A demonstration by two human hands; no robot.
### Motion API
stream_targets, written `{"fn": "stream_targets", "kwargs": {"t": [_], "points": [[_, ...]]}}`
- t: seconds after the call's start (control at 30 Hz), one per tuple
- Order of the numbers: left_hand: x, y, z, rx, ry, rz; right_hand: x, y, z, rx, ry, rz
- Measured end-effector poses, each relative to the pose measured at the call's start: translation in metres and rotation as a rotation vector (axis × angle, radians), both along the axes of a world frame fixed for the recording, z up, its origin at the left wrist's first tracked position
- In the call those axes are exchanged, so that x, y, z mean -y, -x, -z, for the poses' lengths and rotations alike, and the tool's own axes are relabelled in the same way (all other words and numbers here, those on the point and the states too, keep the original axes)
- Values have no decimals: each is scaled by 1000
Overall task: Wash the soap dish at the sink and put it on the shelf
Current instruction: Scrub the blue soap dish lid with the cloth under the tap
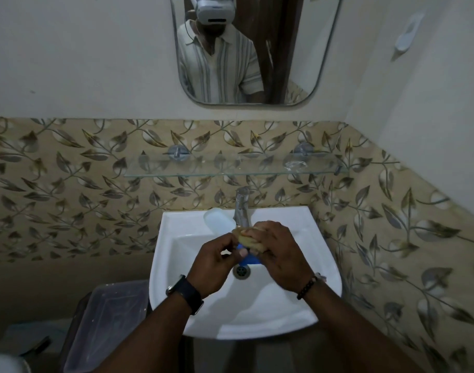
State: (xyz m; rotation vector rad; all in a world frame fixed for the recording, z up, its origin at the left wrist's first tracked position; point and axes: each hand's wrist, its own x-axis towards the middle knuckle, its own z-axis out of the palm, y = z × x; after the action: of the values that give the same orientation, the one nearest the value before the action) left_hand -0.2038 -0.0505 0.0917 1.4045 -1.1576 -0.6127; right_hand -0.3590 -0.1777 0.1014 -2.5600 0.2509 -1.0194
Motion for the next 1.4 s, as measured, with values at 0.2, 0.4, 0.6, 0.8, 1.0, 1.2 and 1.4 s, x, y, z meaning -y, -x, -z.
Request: {"fn": "stream_targets", "kwargs": {"t": [0.2, 0.4, 0.6, 0.8, 1.0, 1.2, 1.4], "points": [[-1, 15, -5, -241, 65, -57, 5, 10, -1, 253, -899, 133], [0, 34, -4, -349, 168, -186, -32, -6, -5, 714, -1632, 72], [2, 62, 10, -264, 136, -114, -43, -13, -10, 638, -1718, 66], [-3, 25, -2, -408, 29, -76, -4, 12, 1, 109, -1027, 202], [4, -7, -22, -380, -313, 214, 17, 24, -7, -340, -613, 66], [7, 9, -9, -613, -198, 91, 18, 22, -7, -21, -666, 209], [13, 30, 0, -708, -148, -91, -20, 10, 24, 56, -566, 547]]}}
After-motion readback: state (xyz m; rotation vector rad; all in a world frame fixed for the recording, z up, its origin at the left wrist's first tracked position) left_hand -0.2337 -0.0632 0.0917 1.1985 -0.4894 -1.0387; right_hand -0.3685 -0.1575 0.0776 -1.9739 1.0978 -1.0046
